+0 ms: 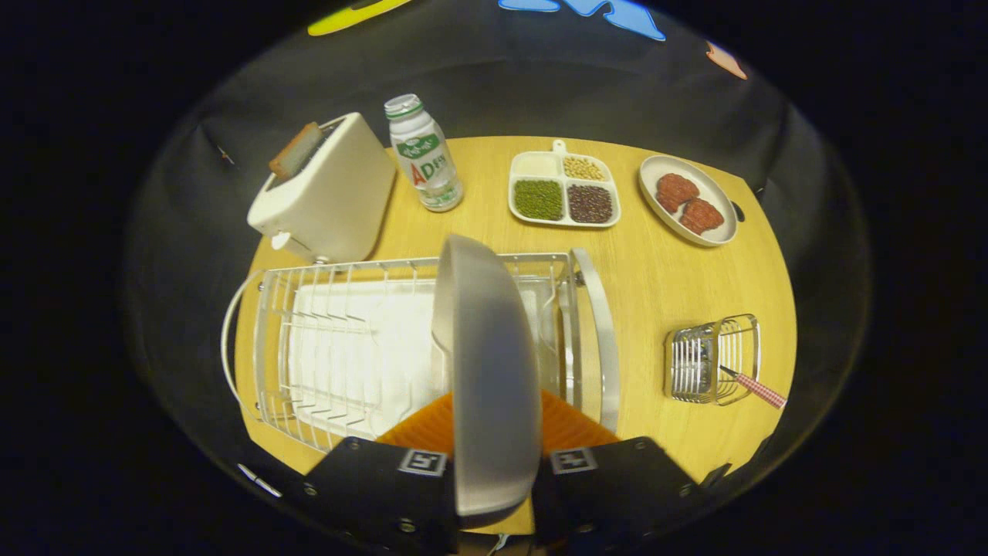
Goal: Take the plate from the dish rack, then take the spoon from the basket and place it into the plate.
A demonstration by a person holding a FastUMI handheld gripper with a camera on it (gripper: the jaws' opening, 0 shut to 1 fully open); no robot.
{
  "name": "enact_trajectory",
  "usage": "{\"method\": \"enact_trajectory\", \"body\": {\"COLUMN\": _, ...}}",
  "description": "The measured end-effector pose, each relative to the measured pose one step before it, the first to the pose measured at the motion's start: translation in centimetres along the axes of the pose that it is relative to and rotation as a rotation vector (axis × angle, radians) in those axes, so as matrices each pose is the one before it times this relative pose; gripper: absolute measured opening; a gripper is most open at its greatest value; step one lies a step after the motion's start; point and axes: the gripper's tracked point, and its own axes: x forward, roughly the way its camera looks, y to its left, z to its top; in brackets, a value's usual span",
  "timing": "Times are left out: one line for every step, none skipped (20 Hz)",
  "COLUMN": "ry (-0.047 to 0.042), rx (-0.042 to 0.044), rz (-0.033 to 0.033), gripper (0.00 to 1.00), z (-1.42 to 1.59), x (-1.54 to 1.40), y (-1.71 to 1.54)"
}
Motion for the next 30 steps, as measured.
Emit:
{"method": "enact_trajectory", "body": {"ry": 0.00429, "rx": -0.00018, "rz": -0.01379, "gripper": 0.43, "z": -0.067, "x": -0.394, "y": -0.016}}
{"method": "enact_trajectory", "body": {"ry": -0.00441, "rx": 0.00417, "rz": -0.00675, "gripper": 0.31, "z": 0.099, "x": -0.267, "y": -0.022}}
{"method": "enact_trajectory", "body": {"ry": -0.00684, "rx": -0.00624, "rz": -0.01051, "gripper": 0.31, "z": 0.087, "x": -0.232, "y": 0.1}}
{"method": "enact_trajectory", "body": {"ry": -0.01081, "rx": -0.00898, "rz": -0.01559, "gripper": 0.31, "z": -0.039, "x": -0.488, "y": -0.081}}
{"method": "enact_trajectory", "body": {"ry": -0.02137, "rx": -0.00612, "rz": -0.02368, "gripper": 0.31, "z": 0.419, "x": -0.482, "y": -0.15}}
{"method": "enact_trajectory", "body": {"ry": -0.01787, "rx": -0.01649, "rz": -0.02858, "gripper": 0.31, "z": 0.292, "x": -0.393, "y": -0.249}}
{"method": "enact_trajectory", "body": {"ry": -0.01467, "rx": -0.01852, "rz": -0.03035, "gripper": 0.31, "z": 0.312, "x": -0.45, "y": -0.422}}
{"method": "enact_trajectory", "body": {"ry": -0.01004, "rx": -0.01624, "rz": -0.025, "gripper": 0.31, "z": 0.229, "x": -0.312, "y": -0.332}}
{"method": "enact_trajectory", "body": {"ry": -0.00301, "rx": -0.0101, "rz": -0.01174, "gripper": 0.31, "z": 0.187, "x": -0.367, "y": -0.107}}
{"method": "enact_trajectory", "body": {"ry": -0.00619, "rx": -0.00808, "rz": -0.00732, "gripper": 0.31, "z": 0.013, "x": -0.259, "y": -0.176}}
{"method": "enact_trajectory", "body": {"ry": -0.01087, "rx": 0.00151, "rz": -0.0069, "gripper": 0.31, "z": 0.206, "x": -0.34, "y": -0.35}}
{"method": "enact_trajectory", "body": {"ry": -0.01282, "rx": 0.00479, "rz": 0.00127, "gripper": 0.31, "z": 0.155, "x": -0.476, "y": -0.162}}
{"method": "enact_trajectory", "body": {"ry": -0.01199, "rx": 0.00045, "rz": -0.00136, "gripper": 0.31, "z": 0.295, "x": -0.542, "y": -0.354}}
{"method": "enact_trajectory", "body": {"ry": -0.0095, "rx": 0.00416, "rz": 0.0051, "gripper": 0.31, "z": 0.084, "x": -0.604, "y": -0.392}}
{"method": "enact_trajectory", "body": {"ry": -0.0096, "rx": 0.00948, "rz": 0.01245, "gripper": 0.31, "z": 0.228, "x": -0.748, "y": -0.277}}
{"method": "enact_trajectory", "body": {"ry": -0.0137, "rx": 0.01242, "rz": 0.01358, "gripper": 0.31, "z": 0.19, "x": -0.817, "y": -0.272}}
{"method": "enact_trajectory", "body": {"ry": -0.01305, "rx": 0.00697, "rz": 0.00698, "gripper": 0.31, "z": 0.294, "x": -0.837, "y": -0.455}}
{"method": "enact_trajectory", "body": {"ry": -0.01543, "rx": 0.00511, "rz": 0.00434, "gripper": 0.31, "z": 0.195, "x": -0.814, "y": -0.588}}
{"method": "enact_trajectory", "body": {"ry": -0.0124, "rx": 0.00423, "rz": 0.00795, "gripper": 0.31, "z": 0.209, "x": -0.835, "y": -0.495}}
{"method": "enact_trajectory", "body": {"ry": -0.00986, "rx": 0.00428, "rz": 0.01207, "gripper": 0.31, "z": -0.122, "x": -0.807, "y": -0.589}}
{"method": "enact_trajectory", "body": {"ry": -0.01104, "rx": 0.00798, "rz": 0.01365, "gripper": 0.31, "z": -0.013, "x": -0.947, "y": -0.505}}
{"method": "enact_trajectory", "body": {"ry": -0.00862, "rx": 0.00612, "rz": 0.01005, "gripper": 0.31, "z": -0.247, "x": -0.837, "y": -0.57}}
{"method": "enact_trajectory", "body": {"ry": -0.00527, "rx": 0.0029, "rz": 0.00706, "gripper": 0.31, "z": -0.193, "x": -0.747, "y": -0.685}}
{"method": "enact_trajectory", "body": {"ry": -0.00125, "rx": 0.00255, "rz": 0.00553, "gripper": 0.31, "z": -0.511, "x": -0.734, "y": -0.706}}
{"method": "enact_trajectory", "body": {"ry": -0.00224, "rx": 0.00672, "rz": 0.00953, "gripper": 0.31, "z": -0.352, "x": -0.706, "y": -0.63}}
{"method": "enact_trajectory", "body": {"ry": -0.00362, "rx": 0.01, "rz": 0.01285, "gripper": 0.31, "z": -0.466, "x": -0.501, "y": -0.569}}
{"method": "enact_trajectory", "body": {"ry": -0.00432, "rx": 0.00855, "rz": 0.01789, "gripper": 0.31, "z": -0.36, "x": -0.581, "y": -0.576}}
{"method": "enact_trajectory", "body": {"ry": -0.0092, "rx": 0.01574, "rz": 0.03222, "gripper": 0.31, "z": -0.346, "x": -0.434, "y": -0.31}}
{"method": "enact_trajectory", "body": {"ry": 0.00241, "rx": 0.02361, "rz": 0.03117, "gripper": 0.31, "z": -0.508, "x": -0.446, "y": -0.334}}
{"method": "enact_trajectory", "body": {"ry": 0.00747, "rx": 0.02146, "rz": 0.02687, "gripper": 0.31, "z": -0.767, "x": -0.38, "y": -0.578}}
